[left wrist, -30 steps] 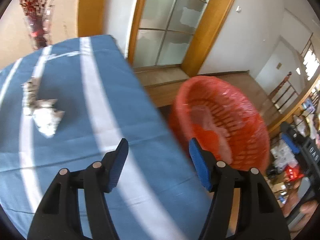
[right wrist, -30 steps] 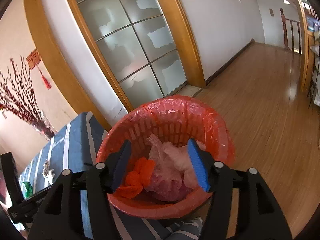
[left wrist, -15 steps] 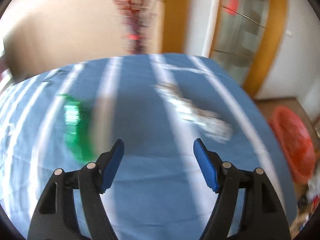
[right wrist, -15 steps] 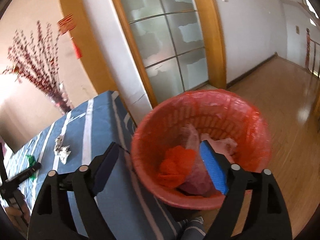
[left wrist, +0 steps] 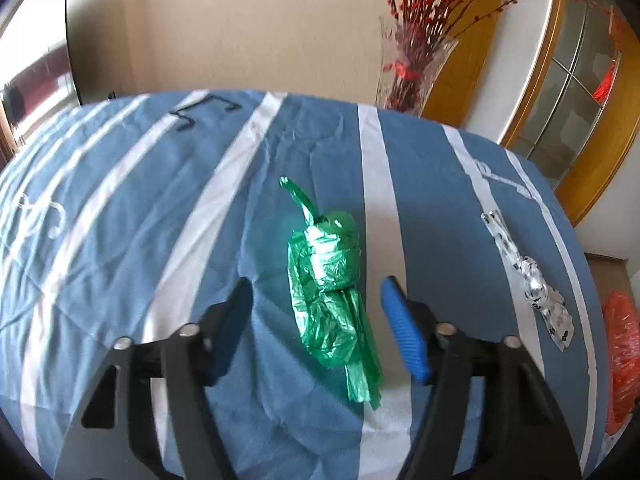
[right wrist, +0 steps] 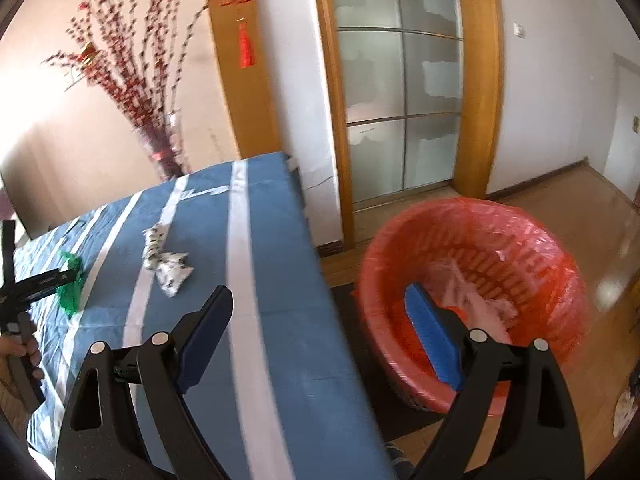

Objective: Collect trash
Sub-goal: 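Grasp the green bag with the left gripper while the right gripper grasps the polka-dot bag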

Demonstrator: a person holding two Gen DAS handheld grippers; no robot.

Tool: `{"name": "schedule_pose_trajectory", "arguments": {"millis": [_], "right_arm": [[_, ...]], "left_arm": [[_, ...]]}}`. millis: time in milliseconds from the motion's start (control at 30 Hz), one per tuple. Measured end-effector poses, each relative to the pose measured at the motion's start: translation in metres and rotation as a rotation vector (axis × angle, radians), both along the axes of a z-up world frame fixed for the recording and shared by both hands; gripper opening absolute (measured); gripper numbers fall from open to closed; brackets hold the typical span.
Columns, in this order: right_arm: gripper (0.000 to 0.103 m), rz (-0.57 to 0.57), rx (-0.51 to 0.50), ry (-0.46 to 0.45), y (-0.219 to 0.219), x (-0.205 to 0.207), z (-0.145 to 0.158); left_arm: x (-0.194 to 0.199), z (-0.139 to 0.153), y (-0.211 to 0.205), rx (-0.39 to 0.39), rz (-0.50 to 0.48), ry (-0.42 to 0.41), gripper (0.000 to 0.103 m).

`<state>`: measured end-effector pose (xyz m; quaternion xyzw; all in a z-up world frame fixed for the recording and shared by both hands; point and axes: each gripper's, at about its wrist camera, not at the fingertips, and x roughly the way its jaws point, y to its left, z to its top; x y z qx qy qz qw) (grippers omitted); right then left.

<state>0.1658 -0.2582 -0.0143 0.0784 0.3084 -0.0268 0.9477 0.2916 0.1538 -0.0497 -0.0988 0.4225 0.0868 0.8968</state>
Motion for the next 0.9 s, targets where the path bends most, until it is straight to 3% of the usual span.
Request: {"name": "schedule_pose_trajectory", "arguments": {"millis": [267, 433, 500, 633, 900], "right_arm": [[0.088, 0.113, 0.005, 0.028, 0.047, 0.019, -0.003], [0.085, 0.204, 0.005, 0.037, 0.083, 0.038, -0.004], [0.075, 0.240, 0.004, 0.052, 0.099, 0.049, -0.007], [0.066, 0.307, 0.007, 0.096, 0.133, 0.079, -0.017], [0.052, 0.325, -0.025, 0.195, 0.174, 0.127, -0.041]], "left_arm": [[0.002, -0.007, 0.010, -0.047, -0.020, 0.000, 0.020], [-0.009, 0.001, 0.026, -0.036, -0.011, -0.030, 0.017], [-0.015, 0.005, 0.034, -0.027, -0.003, -0.043, 0.017], [-0.025, 0.012, 0.048, -0.026, 0.014, -0.056, 0.017], [-0.040, 0.018, 0.062, -0.032, 0.028, -0.063, 0.017]]}}
